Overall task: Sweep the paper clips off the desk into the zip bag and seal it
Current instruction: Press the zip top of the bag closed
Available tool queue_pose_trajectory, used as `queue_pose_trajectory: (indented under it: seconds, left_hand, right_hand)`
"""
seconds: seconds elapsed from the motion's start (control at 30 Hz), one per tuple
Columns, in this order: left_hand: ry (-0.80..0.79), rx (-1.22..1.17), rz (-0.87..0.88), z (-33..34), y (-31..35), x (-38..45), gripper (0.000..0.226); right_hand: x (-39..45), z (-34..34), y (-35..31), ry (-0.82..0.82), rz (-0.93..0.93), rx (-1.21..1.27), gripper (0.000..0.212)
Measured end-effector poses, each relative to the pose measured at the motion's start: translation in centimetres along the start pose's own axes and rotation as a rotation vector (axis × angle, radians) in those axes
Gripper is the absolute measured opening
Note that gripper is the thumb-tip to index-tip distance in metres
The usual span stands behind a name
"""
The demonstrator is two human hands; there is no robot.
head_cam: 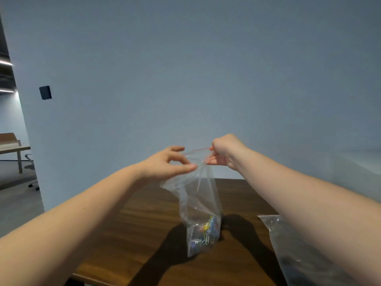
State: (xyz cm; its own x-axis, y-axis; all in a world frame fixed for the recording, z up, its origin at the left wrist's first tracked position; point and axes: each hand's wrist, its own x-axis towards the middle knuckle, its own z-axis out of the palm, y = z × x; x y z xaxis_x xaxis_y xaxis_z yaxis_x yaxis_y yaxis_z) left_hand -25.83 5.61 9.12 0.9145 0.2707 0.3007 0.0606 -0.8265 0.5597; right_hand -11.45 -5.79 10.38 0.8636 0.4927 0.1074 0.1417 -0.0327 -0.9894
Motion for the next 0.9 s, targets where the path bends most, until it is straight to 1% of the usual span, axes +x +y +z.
queue_pose_trajectory:
  seconds: [0.07,0.1,0.17,0.2,0.27,0.33,0.43,0.47,0.53,0.57,0.6,0.63,0.67,0.73,0.77,0.8,0.9]
  left_hand:
    - [-0.086,0.175,-0.034,0.7,-1.1,-0.3,0.031]
    - [-0.110,0.251,-0.041,0.8,-1.7,-0.3,0.028]
    - [-0.086,0.325,-0.061,0.6,-2.8,-0.3,0.012]
    - [-0.051,0.332,-0.069,0.3,-3.1,-0.2,0.009]
    - [0.049,0.313,-0.064,-0.4,-3.5,-0.2,0.011]
    - [0.152,0.217,-0.043,-1.1,-3.4,-0.2,0.010]
    - [0.281,0.061,-0.020,-1.8,-3.0,0.2,0.009]
    - [0.309,0.025,-0.021,-1.8,-2.8,0.4,0.009]
    - [0.333,-0.010,-0.019,-1.9,-2.5,1.0,0.008]
    - [0.342,-0.012,-0.011,-1.9,-2.5,1.3,0.007]
    - [0.355,-0.021,-0.001,-2.0,-2.4,1.7,0.006]
    - [0.369,-0.047,0.006,-2.0,-2.4,2.0,0.003]
    - [0.380,-0.084,0.015,-2.1,-2.3,2.2,0.002]
    - [0.384,-0.173,0.029,-2.1,-2.4,2.5,0.014]
    - [0.381,-0.214,0.029,-2.1,-2.5,2.7,0.021]
    - [0.382,-0.253,0.030,-2.1,-2.6,2.8,0.028]
    - [0.392,-0.375,0.027,-2.0,-3.1,2.9,0.042]
  right_hand:
    - [0.5,-0.5,0.6,0.042,-0.010,-0.033,0.018]
    - [0.5,-0.8,0.7,0.063,-0.019,-0.056,0.020]
    - [0.7,-1.6,0.7,0.104,-0.044,-0.109,0.023]
    - [0.8,-2.1,0.6,0.131,-0.059,-0.139,0.023]
    - [0.6,-2.8,0.1,0.197,-0.098,-0.254,0.018]
    - [0.4,-3.5,-0.5,0.265,-0.139,-0.452,0.010]
    - [0.8,-4.2,-1.0,0.346,-0.180,-0.659,0.008]
    - [1.1,-4.2,-1.1,0.376,-0.220,-0.707,0.011]
    - [1.6,-3.8,-1.1,0.385,-0.381,-0.783,0.022]
    - [1.6,-3.4,-1.1,0.342,-0.485,-0.794,0.027]
    - [1.7,-2.9,-1.2,0.258,-0.574,-0.807,0.034]
    - [1.4,-2.3,-1.3,0.143,-0.634,-0.828,0.046]
    - [1.2,-1.8,-1.5,0.017,-0.652,-0.855,0.058]
    - [0.9,-0.7,-1.9,-0.186,-0.612,-0.920,0.076]
    - [1.0,-0.2,-2.0,-0.243,-0.592,-0.953,0.078]
    - [1.1,0.2,-2.1,-0.280,-0.579,-0.976,0.076]
    - [1.5,0.7,-2.5,-0.312,-0.588,-0.978,0.067]
